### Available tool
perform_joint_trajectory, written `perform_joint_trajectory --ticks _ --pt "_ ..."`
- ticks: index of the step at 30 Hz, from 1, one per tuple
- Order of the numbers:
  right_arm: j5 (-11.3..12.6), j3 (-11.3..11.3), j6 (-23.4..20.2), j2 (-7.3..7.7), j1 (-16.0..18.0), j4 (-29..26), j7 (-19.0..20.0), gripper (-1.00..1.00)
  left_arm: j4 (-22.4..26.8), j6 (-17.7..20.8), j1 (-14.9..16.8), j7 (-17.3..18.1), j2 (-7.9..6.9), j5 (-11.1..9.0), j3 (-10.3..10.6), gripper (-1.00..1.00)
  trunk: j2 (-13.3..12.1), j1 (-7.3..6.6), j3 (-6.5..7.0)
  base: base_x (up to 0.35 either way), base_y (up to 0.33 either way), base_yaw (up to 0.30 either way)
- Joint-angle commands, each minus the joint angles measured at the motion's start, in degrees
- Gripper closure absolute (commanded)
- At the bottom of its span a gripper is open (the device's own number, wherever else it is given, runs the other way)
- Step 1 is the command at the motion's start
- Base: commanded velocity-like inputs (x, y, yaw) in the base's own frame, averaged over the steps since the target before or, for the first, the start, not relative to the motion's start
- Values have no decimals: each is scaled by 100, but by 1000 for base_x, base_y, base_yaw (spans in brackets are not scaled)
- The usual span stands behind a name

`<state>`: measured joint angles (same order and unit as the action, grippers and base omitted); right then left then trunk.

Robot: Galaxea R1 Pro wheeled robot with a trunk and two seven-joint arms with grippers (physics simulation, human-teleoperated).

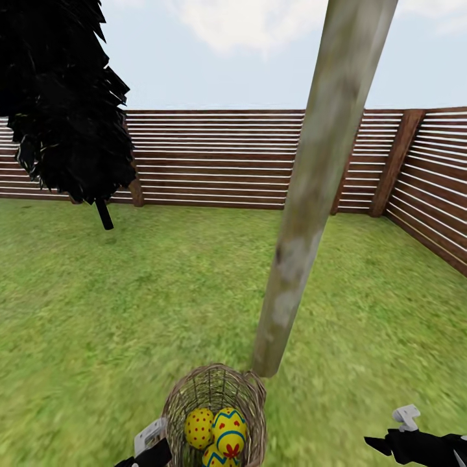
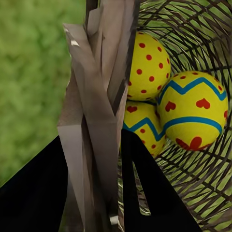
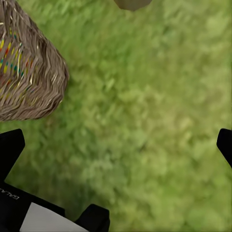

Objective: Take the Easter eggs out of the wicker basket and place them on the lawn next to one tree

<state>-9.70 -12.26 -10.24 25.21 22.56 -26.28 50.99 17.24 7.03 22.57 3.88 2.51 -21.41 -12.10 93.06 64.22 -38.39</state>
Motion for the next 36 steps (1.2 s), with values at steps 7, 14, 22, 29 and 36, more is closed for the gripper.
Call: perform_joint_trajectory --ticks 7,14,22,29,36 --pt "-36 -48 -51 0 3 -17 42 -100 8 44 2 25 4 -56 -38 100 285 154 -131 0 0 0" --pt "-37 -48 -49 -7 3 -16 34 -100 8 44 2 25 4 -56 -38 100 566 308 -257 0 0 0" --pt "-41 -48 -49 -1 3 -17 34 -100 8 44 2 25 4 -56 -38 100 887 483 -400 0 0 0" --pt "-41 -48 -40 -2 3 -17 34 -100 15 37 2 26 -3 -56 -38 100 1127 615 -508 0 0 0" --pt "-41 -48 -40 -3 3 -17 33 -100 13 31 2 25 -27 -64 -46 100 1127 615 -508 0 0 0"
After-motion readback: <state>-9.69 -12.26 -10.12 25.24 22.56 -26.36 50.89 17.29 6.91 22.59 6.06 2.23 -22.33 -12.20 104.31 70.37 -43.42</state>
